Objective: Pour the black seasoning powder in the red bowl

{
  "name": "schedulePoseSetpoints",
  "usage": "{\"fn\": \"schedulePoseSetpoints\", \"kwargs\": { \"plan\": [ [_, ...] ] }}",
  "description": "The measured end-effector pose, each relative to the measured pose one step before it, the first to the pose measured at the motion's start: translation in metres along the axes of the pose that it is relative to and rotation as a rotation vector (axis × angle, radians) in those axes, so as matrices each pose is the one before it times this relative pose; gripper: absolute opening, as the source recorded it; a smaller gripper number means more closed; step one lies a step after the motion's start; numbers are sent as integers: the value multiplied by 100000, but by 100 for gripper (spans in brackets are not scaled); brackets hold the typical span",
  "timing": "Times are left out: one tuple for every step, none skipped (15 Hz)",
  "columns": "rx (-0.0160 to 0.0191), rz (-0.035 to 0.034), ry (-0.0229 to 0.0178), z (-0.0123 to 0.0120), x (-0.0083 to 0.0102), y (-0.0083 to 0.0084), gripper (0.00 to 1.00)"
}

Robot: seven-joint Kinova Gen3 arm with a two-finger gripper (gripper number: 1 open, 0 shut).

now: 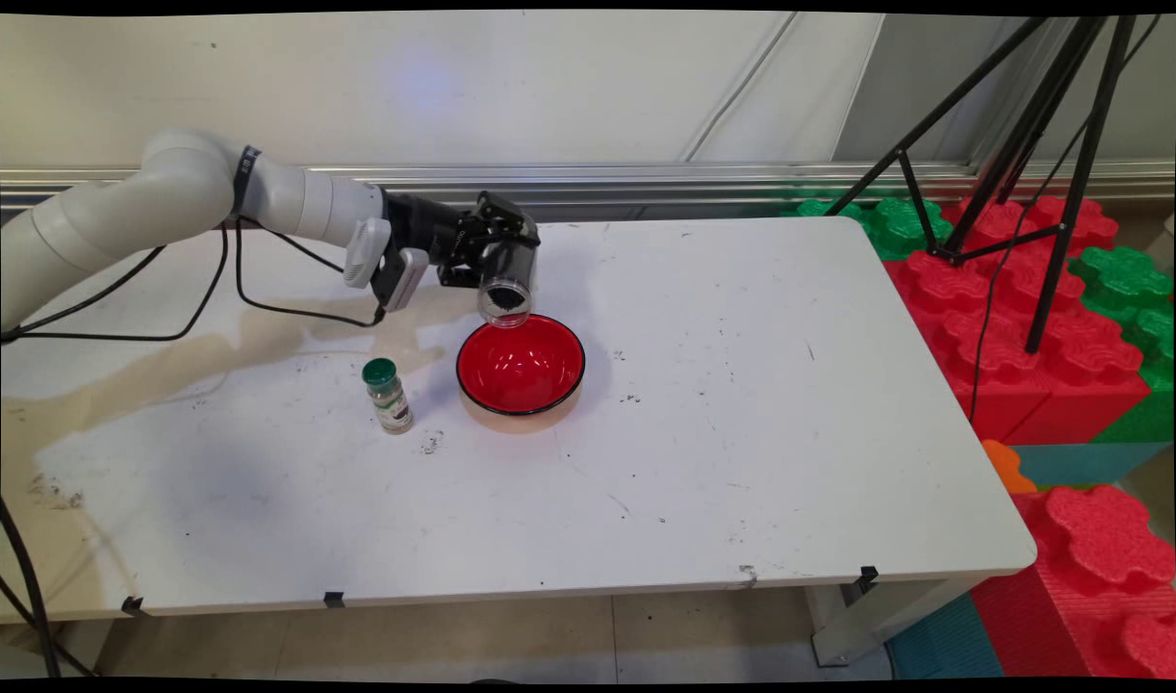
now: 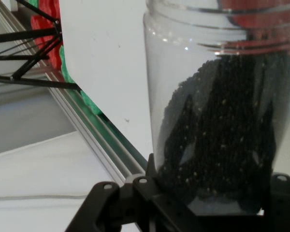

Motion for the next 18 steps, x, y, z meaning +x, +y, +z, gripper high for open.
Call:
{"fn": "schedulePoseSetpoints", "kwargs": {
  "plan": [
    [155, 1248, -105, 82, 6, -97, 0],
    [211, 1782, -125, 127, 5, -139, 0],
    [278, 1834, -169, 114, 4, -155, 0],
    [377, 2367, -263, 127, 4, -187, 0],
    [289, 1774, -182, 85, 2, -137, 0],
    [229, 1152, -136, 47, 3, -92, 0],
    [296, 1746, -189, 62, 6, -135, 0],
    [247, 1095, -119, 40, 4, -86, 0],
    [298, 1651, -203, 53, 2, -125, 0],
    [435, 1802, -288, 56, -6, -146, 0],
    [426, 1834, -296, 43, -4, -153, 0],
    [324, 1570, -246, 30, 8, -111, 0],
    [433, 1932, -327, -2, 17, -132, 0],
    [360, 1810, -246, -4, 35, -110, 0],
    [292, 1385, -105, -16, 54, -83, 0],
    [397, 1597, -107, -27, 91, -107, 0],
    [329, 1512, -104, -58, 97, -88, 0],
    [287, 1369, -125, -48, 88, -83, 0]
  ]
}}
